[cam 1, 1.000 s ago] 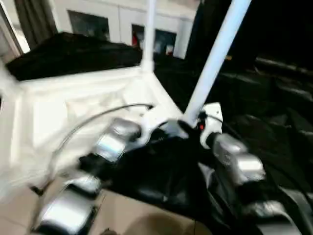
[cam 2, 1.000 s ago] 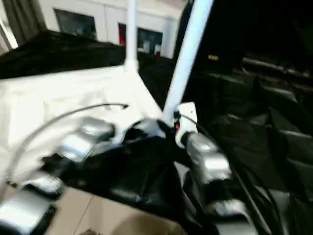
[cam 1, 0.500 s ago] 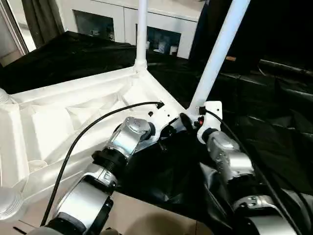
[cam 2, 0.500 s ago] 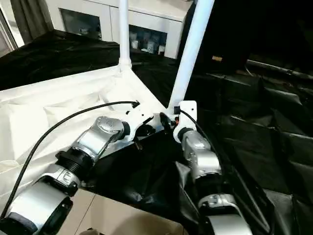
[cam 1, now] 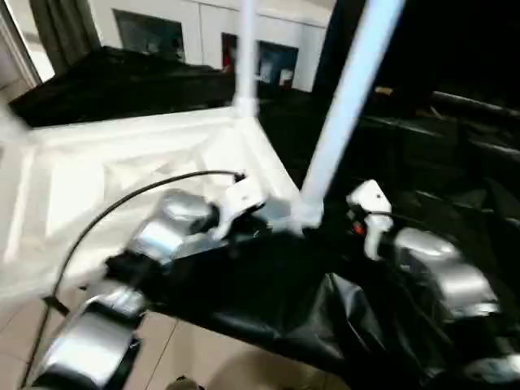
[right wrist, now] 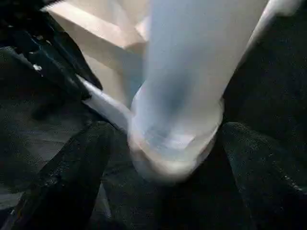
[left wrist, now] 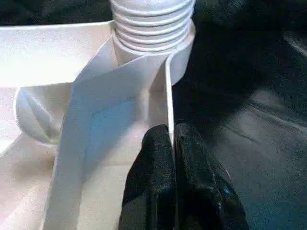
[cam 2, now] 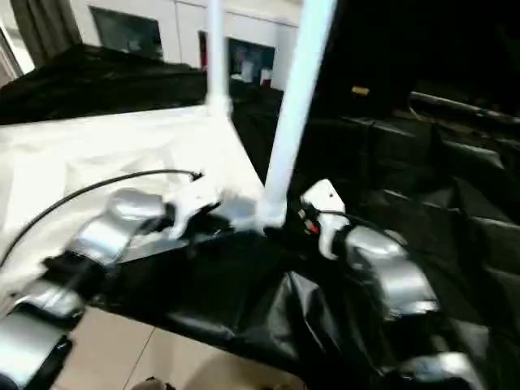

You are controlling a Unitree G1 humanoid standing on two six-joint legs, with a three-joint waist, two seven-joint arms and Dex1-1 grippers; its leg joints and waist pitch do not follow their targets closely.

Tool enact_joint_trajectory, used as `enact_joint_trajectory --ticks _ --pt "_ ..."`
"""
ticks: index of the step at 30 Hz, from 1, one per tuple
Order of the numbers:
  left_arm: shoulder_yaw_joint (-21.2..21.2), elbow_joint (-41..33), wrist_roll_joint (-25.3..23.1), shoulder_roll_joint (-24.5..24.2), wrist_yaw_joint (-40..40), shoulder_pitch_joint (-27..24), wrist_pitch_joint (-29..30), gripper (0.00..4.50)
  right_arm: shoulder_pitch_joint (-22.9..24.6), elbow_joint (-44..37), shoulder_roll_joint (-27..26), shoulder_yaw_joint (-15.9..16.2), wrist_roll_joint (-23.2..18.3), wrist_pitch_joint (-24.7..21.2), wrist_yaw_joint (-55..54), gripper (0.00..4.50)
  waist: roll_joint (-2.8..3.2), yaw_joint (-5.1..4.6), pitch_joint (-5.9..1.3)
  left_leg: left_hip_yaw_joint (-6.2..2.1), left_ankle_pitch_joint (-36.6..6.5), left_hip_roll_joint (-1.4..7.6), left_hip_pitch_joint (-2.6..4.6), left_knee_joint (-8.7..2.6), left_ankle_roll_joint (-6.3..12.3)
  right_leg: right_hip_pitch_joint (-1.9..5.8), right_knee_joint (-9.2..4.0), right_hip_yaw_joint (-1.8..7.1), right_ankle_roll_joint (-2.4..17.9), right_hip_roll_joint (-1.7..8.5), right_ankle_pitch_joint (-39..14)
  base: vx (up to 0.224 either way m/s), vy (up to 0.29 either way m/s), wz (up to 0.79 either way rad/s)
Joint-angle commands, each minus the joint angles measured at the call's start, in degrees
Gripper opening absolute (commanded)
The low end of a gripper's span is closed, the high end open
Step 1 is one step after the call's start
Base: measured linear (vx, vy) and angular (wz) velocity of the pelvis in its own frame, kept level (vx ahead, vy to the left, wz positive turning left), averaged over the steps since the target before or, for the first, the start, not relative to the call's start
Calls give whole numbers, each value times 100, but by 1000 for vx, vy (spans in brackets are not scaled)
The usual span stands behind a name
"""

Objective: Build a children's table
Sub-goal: Rotate leg to tighten

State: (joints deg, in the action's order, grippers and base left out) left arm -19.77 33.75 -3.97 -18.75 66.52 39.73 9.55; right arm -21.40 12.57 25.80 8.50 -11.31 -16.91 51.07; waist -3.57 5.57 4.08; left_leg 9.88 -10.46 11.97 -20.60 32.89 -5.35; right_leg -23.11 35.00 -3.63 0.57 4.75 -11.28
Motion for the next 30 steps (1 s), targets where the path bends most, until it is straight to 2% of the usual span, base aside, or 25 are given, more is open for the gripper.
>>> enact_joint_trajectory --ticks 1,2,5,6,7,8,10,11,12,13,20,22,24,30 --pt "-217 -298 167 -9 408 -99 -99 0 87 -278 197 156 -18 -127 348 391 29 -13 -373 26 -539 143 61 -330 537 327 -286 258 1548 296 194 0 0 0" --pt "-234 -358 183 -67 493 -127 -118 0 109 -348 272 198 -16 -154 441 391 42 8 -369 22 -526 150 56 -333 530 327 -284 257 1539 309 176 0 0 0" --pt "-272 -686 298 -280 833 -275 -50 0 174 -502 491 346 9 -153 729 391 3 23 -369 23 -634 155 47 -345 475 344 -295 256 1485 328 -47 0 0 0" --pt "-290 -915 372 -403 1012 -382 21 0 209 -567 598 443 -9 -189 928 391 20 18 -364 25 -722 155 51 -348 414 331 -307 260 1453 335 -215 0 0 0" --pt "-290 -915 372 -403 1012 -382 21 0 209 -567 598 443 -9 -189 928 391 20 18 -364 25 -722 155 51 -348 414 331 -307 260 1453 335 -215 0 0 0" --pt "-298 -1003 405 -440 1072 -425 56 0 231 -593 640 486 -14 -188 1013 391 -16 19 -367 31 -774 150 53 -347 381 331 -323 264 1391 330 -380 0 0 0" --pt "-294 -1094 421 -470 1127 -467 98 0 248 -613 661 511 -12 -196 1061 391 -6 25 -358 29 -780 152 51 -351 358 318 -330 268 1341 338 -507 0 0 0" --pt "-294 -1180 428 -491 1163 -505 135 0 243 -615 649 526 -2 -189 1075 391 -28 21 -367 28 -770 154 49 -347 341 320 -328 266 1325 340 -549 0 0 0" --pt "-294 -1241 430 -503 1183 -532 162 0 228 -611 620 526 -2 -198 1060 391 -20 27 -365 25 -765 155 50 -351 332 318 -329 265 1320 342 -582 0 0 0" --pt "-297 -1295 433 -514 1191 -553 187 0 217 -618 593 518 -3 -209 1047 376 -15 28 -370 27 -750 152 52 -347 319 312 -328 266 1304 337 -602 0 0 0" --pt "-325 -1486 451 -498 1105 -621 266 0 207 -692 529 536 -88 -267 1079 313 -20 26 -405 24 -425 131 28 -313 401 335 -256 255 1370 310 -72 0 0 0" --pt "-331 -1509 437 -500 1097 -638 280 0 234 -712 537 544 -109 -286 1119 308 -17 28 -410 26 -445 131 33 -307 412 335 -257 256 1384 316 -73 0 0 0" --pt "-335 -1514 424 -507 1085 -646 288 0 261 -719 546 547 -119 -290 1126 282 -13 28 -411 30 -450 128 41 -302 418 331 -258 257 1393 314 -78 0 0 0" --pt "-321 -1461 375 -471 972 -632 307 0 313 -684 465 480 -111 -288 1014 274 -20 33 -403 30 -482 128 38 -300 408 330 -264 260 1367 315 -164 0 0 0"
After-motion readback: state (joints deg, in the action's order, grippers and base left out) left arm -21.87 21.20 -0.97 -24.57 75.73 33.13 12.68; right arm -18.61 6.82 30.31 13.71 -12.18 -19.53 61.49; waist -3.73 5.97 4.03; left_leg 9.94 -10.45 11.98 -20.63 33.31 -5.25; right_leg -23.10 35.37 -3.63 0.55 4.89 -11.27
